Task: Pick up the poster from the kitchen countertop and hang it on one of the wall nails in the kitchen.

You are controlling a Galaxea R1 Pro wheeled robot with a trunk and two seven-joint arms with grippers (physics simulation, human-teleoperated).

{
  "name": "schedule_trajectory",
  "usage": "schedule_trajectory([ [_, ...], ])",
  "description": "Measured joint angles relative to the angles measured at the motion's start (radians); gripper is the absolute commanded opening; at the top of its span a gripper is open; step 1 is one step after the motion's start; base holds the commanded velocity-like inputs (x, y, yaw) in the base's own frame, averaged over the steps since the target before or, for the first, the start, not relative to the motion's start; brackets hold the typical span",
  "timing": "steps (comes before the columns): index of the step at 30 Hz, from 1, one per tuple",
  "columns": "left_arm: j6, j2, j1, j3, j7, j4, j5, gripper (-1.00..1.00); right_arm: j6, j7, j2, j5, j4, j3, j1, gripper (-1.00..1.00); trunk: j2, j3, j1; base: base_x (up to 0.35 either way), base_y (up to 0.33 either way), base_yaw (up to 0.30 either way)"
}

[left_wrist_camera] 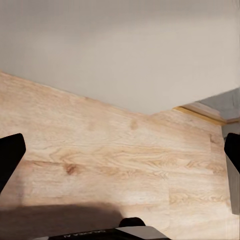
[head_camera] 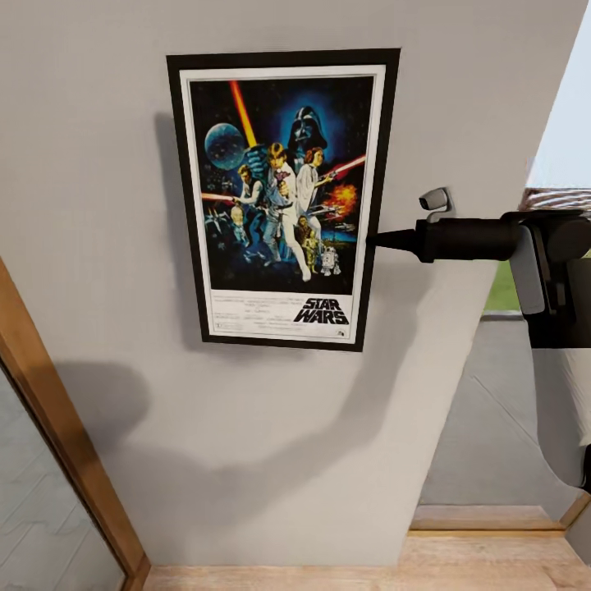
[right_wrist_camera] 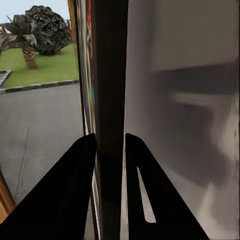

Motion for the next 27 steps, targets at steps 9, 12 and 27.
schedule_trajectory([
  [9,0.0,0.0,0.0,0.0,0.0,0.0,0.0,1.0,0.0,0.0,0.0,-0.001,0.0,-0.001,0.0,-1.0,0.0,0.0,0.0,0.043,0.0,0.0],
  [12,0.0,0.0,0.0,0.0,0.0,0.0,0.0,1.0,0.0,0.0,0.0,-0.001,-0.001,-0.001,0.0,-1.0,0.0,0.0,0.0,0.002,0.0,0.0],
  [27,0.0,0.001,0.0,0.0,0.0,0.0,0.0,1.0,0.0,0.0,0.0,-0.001,-0.002,-0.001,0.0,-1.0,0.0,0.0,0.0,0.083,0.0,0.0],
])
